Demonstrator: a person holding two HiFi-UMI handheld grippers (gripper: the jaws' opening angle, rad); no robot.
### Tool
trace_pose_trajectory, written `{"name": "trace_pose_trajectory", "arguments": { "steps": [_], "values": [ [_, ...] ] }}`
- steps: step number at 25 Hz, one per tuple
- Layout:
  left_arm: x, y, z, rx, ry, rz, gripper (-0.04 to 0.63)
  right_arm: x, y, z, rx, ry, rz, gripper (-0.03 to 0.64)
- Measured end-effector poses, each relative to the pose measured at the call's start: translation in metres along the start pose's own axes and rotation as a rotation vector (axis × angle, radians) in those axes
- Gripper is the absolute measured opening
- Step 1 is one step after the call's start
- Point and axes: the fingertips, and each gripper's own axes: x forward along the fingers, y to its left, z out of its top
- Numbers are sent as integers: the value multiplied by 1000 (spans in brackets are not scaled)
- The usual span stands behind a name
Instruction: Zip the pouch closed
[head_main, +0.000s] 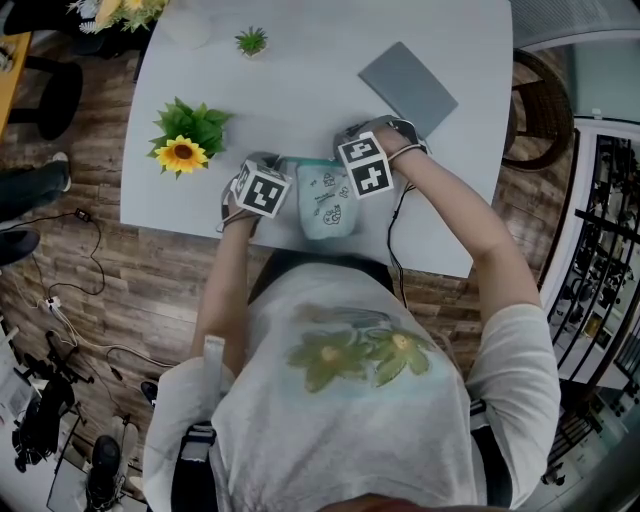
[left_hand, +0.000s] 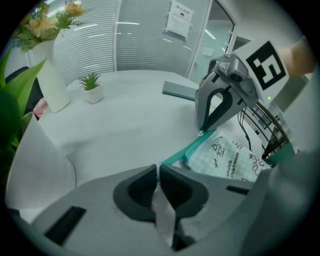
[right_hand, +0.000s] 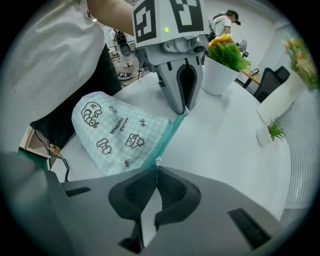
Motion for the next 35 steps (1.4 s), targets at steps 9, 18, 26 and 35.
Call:
{"name": "trace_pose_trajectory", "arguments": {
  "steps": [9, 18, 26, 35],
  "values": [
    [0, 2, -1, 3, -2, 4, 25, 0, 2, -3, 21, -20, -25, 18],
    [0, 0, -1, 1, -2, -3, 25, -2, 5, -5, 12, -19, -19, 18],
    [-1, 0, 0, 2, -2, -7, 25, -4, 7, -9, 13, -16, -24, 18],
    [-2, 0, 1, 1, -5, -8, 25, -5, 10, -19, 26, 3, -12, 18]
  ]
}}
